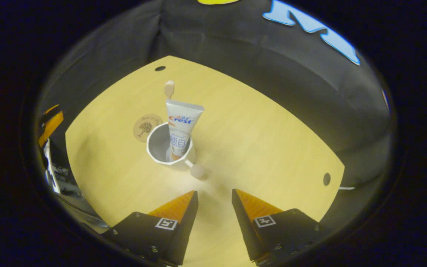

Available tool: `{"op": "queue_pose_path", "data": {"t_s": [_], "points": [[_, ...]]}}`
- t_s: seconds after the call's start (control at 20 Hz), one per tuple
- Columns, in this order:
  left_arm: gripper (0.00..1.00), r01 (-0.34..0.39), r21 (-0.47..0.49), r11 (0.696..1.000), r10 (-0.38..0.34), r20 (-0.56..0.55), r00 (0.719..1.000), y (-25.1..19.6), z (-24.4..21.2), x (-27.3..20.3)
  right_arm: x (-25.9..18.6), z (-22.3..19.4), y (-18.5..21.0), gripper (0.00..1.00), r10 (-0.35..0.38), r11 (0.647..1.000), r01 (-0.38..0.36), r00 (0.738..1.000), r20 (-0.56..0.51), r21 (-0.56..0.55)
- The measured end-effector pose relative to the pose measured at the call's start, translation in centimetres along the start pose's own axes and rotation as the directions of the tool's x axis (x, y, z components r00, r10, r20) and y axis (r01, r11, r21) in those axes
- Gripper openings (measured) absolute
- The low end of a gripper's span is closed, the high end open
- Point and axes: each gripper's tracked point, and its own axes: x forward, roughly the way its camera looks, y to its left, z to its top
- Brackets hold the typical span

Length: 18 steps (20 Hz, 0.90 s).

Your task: Put the toothbrush and toothpaste on the desktop into the cup, then pick up the cup and place it on the coaster on the desktop.

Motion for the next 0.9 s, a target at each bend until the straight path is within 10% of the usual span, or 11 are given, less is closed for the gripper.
{"op": "queue_pose_path", "data": {"t_s": [0.9], "points": [[0.95,-0.069,-0.063,0.996,0.064,-0.082,0.995,-1.2,-3.3,-1.4,4.8,3.2,4.3,0.61,0.147,0.889,-0.246,0.952,-0.267,-0.387]]}}
